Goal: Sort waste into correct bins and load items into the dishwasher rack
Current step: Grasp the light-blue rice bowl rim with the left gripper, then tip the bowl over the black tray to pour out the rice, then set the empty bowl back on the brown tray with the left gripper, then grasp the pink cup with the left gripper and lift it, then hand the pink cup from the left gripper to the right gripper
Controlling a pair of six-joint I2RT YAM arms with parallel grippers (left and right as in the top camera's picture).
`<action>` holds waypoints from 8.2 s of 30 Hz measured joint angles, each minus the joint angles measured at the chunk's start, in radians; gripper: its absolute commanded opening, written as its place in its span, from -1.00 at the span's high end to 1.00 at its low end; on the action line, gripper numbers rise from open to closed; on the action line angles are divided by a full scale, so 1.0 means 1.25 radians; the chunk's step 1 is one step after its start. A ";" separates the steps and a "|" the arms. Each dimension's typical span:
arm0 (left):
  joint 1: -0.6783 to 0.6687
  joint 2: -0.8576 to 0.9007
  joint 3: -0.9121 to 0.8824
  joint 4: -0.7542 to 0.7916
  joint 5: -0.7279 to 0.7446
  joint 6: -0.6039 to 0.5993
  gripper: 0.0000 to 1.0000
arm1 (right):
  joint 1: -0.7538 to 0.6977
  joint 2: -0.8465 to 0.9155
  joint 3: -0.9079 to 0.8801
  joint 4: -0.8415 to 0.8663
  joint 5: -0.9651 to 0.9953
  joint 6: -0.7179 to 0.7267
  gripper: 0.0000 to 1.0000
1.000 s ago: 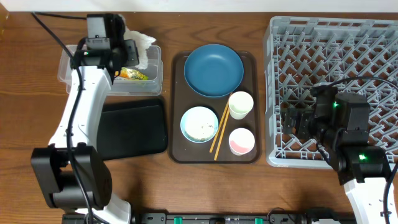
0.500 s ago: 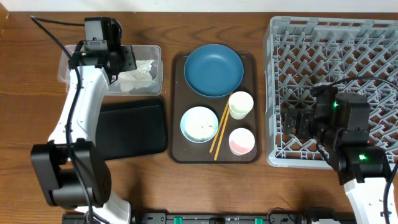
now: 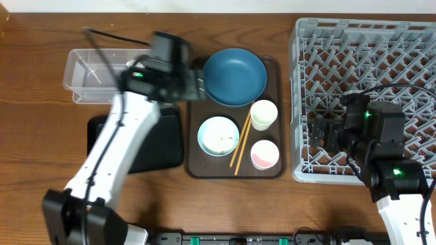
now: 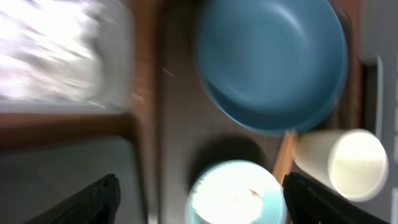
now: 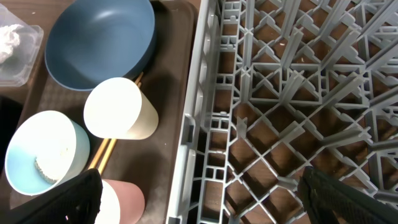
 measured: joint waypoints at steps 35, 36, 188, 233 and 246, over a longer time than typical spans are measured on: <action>-0.261 0.317 -0.019 0.030 0.003 -0.175 0.74 | 0.000 0.000 0.000 -0.006 0.000 0.000 -0.98; -0.263 0.317 -0.019 0.031 0.003 -0.176 0.84 | 0.000 0.000 0.000 -0.006 0.000 0.000 -0.99; -0.099 0.012 -0.341 0.320 0.152 0.123 -0.04 | 0.000 0.000 0.000 -0.006 0.000 0.000 -0.98; -0.087 -0.131 -0.335 0.304 0.308 0.009 0.88 | 0.000 0.007 0.000 -0.019 0.099 -0.051 -0.99; 0.090 -0.051 -0.335 0.580 0.885 -0.123 0.87 | 0.061 0.183 0.001 -0.022 -0.552 -0.384 -0.99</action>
